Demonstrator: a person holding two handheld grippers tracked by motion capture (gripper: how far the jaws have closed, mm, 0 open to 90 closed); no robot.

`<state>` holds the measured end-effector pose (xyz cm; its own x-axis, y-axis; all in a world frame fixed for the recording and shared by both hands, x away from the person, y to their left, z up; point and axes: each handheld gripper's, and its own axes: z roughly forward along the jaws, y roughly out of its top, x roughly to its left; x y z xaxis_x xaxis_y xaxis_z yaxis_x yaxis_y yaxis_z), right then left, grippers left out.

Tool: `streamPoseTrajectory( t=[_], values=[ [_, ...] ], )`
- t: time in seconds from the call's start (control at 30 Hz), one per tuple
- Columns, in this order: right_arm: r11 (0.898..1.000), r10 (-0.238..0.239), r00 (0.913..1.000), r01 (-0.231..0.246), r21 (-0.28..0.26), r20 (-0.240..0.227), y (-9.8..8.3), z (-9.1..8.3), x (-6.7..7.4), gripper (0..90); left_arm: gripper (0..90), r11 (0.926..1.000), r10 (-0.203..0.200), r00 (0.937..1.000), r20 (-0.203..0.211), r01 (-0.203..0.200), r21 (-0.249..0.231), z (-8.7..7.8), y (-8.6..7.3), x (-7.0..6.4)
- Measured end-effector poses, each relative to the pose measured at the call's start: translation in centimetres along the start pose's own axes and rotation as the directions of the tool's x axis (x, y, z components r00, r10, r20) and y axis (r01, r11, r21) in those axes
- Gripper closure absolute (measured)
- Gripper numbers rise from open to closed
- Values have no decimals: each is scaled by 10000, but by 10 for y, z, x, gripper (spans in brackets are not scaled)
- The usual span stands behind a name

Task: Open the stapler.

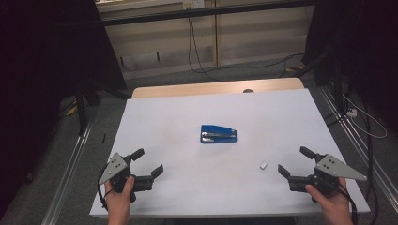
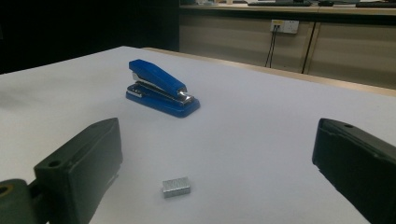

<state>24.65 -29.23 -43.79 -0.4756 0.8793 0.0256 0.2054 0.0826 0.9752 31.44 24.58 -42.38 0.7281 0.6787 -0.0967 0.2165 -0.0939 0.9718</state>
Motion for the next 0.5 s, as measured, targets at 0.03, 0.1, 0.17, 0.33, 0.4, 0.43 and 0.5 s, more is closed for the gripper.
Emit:
streamPoseTrajectory(
  t=[0.03,0.1,0.17,0.33,0.4,0.43,0.5],
  values=[
    [10000,8,10000,-8,-2,-8,0,0,0,11,23,10000,3,10000,7,-3,6,0,0,0],
    [10000,-36,10000,36,23,-1,0,0,1,11,23,10000,-3,10000,1,3,-23,0,0,0],
    [10000,-57,10000,57,13,-22,0,0,1,11,23,10000,-18,10000,4,18,-66,1,1,0],
    [10000,-3,10000,3,-17,-11,1,0,1,11,22,9999,-106,9999,108,107,-98,3,2,-1],
    [10000,-64,10000,63,35,51,1,0,2,11,22,9999,-89,9998,159,91,-125,6,4,-2],
    [9999,-101,9999,101,51,76,1,1,2,11,21,9998,-90,9997,212,93,-151,8,5,-3],
    [9999,-98,9999,98,52,109,2,2,2,11,18,9996,-189,9994,285,195,-196,12,6,-5]
  ],
)
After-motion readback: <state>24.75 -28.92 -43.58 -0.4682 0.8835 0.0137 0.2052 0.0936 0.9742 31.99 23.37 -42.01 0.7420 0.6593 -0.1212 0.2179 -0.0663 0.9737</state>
